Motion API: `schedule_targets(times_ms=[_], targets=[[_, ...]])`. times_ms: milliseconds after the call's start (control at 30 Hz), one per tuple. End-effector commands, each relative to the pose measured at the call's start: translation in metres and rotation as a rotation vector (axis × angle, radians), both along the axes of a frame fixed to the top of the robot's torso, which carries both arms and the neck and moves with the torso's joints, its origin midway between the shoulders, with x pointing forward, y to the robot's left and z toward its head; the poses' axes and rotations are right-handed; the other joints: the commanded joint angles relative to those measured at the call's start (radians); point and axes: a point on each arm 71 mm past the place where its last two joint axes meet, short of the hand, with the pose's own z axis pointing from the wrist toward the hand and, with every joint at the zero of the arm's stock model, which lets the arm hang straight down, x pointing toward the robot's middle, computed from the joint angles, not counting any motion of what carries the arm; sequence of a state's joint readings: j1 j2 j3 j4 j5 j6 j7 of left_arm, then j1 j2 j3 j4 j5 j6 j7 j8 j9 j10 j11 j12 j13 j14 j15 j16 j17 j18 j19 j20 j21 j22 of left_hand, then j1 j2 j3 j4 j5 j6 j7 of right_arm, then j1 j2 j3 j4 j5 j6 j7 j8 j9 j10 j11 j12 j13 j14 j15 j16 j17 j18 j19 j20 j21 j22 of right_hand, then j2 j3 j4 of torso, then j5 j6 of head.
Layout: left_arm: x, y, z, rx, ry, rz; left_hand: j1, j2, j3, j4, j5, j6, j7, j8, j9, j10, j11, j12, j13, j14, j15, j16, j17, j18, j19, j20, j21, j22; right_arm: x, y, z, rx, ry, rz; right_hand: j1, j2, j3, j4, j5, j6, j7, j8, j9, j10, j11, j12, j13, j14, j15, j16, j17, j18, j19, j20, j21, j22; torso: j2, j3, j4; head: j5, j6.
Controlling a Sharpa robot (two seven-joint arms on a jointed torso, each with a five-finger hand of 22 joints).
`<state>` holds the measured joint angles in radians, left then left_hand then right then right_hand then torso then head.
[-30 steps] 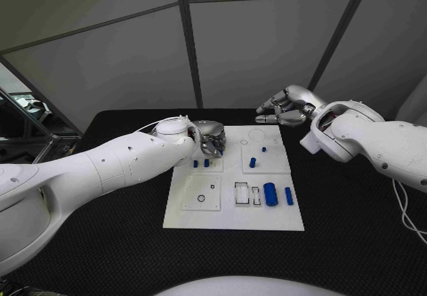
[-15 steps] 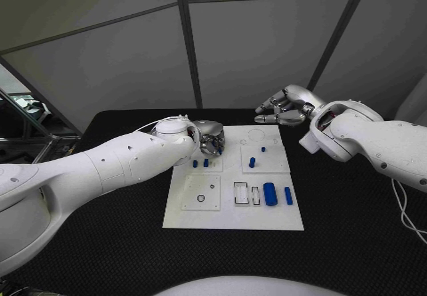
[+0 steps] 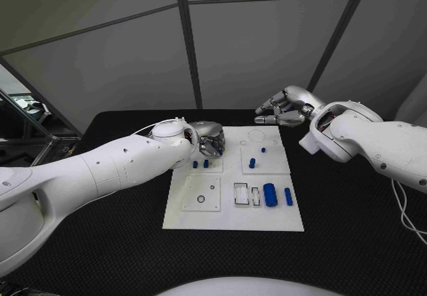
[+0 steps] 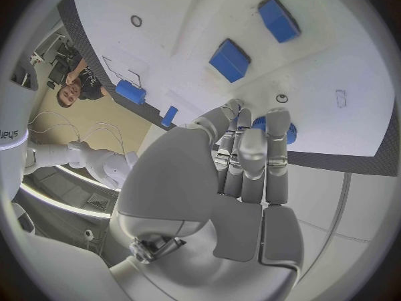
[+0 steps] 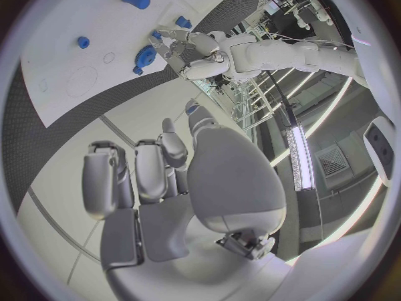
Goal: Assemble the parts on the task board
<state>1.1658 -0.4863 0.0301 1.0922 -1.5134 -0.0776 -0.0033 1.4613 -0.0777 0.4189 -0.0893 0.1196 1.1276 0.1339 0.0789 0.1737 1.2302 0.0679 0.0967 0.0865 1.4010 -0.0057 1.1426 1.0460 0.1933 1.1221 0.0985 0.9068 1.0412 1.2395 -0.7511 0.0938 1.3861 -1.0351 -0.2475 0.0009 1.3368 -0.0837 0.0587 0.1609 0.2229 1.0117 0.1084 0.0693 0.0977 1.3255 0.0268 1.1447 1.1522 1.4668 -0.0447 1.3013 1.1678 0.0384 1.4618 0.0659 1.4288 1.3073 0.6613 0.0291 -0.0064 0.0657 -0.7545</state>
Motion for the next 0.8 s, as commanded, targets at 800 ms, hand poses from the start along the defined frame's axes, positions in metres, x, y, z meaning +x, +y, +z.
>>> schedule_targets(times_ms=[800], targets=[[-0.002,0.058,0.027,-0.046,0.024,0.101,-0.043,-0.01,0.015,0.006,-0.015,0.01,0.001,-0.008,-0.008,0.005,0.004,-0.007,-0.007,0.006,0.0,0.011,-0.004,-0.035,0.0,0.003,0.011,0.011,0.001,-0.004,0.001,0.001,-0.006,-0.001,-0.004,0.001,-0.001,0.003,0.002,-0.006,0.002,-0.004,0.001,-0.001,0.0,0.0,0.001,0.019,-0.003,-0.002,0.001,0.01,-0.003,-0.002,-0.001,0.062,0.001,0.0,-0.0005,0.013,0.003]])
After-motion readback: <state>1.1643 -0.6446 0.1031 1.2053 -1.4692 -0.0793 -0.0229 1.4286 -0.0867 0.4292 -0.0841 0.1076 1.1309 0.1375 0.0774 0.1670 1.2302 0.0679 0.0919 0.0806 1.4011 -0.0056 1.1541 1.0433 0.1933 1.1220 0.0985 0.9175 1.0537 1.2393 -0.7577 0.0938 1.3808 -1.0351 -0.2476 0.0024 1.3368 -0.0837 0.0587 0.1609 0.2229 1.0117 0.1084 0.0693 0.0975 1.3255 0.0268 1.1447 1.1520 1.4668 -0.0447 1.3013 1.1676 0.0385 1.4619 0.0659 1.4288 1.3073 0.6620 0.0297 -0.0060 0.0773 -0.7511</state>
